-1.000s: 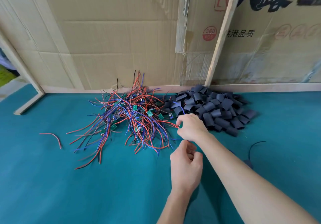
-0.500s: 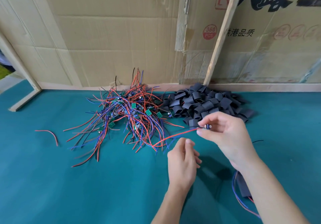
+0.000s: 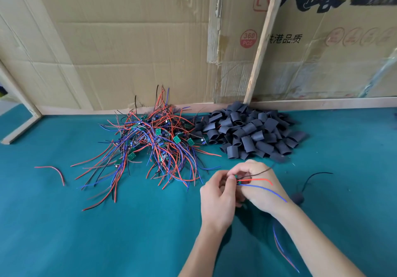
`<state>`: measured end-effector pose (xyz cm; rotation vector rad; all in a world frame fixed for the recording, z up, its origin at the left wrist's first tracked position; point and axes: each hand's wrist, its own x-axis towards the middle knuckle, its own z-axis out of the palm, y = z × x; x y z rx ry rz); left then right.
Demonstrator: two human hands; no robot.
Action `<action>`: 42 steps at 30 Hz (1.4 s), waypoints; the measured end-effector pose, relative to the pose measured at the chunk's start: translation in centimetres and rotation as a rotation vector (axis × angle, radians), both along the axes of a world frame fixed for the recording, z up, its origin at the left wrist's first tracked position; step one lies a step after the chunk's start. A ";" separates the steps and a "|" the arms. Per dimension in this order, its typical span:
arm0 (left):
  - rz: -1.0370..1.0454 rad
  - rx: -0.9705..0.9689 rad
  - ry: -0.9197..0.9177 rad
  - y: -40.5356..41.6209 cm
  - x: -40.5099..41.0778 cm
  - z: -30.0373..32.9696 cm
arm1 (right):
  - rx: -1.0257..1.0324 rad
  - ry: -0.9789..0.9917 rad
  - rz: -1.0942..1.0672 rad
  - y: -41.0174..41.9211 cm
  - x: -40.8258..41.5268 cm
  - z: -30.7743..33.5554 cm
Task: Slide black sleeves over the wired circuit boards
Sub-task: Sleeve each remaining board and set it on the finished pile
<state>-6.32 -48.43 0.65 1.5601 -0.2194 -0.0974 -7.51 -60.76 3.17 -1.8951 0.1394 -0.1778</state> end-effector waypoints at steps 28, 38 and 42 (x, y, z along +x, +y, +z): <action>0.117 -0.040 -0.003 -0.2 0.7 -1.2 | 0.312 0.169 0.168 -3.8 2.2 1.4; 0.129 0.017 -0.075 -0.2 0.4 -1.1 | -0.626 0.131 -0.245 -4.1 6.1 1.3; 0.127 0.008 -0.083 -0.3 0.1 -0.8 | -0.747 0.277 -0.227 -3.7 7.0 0.6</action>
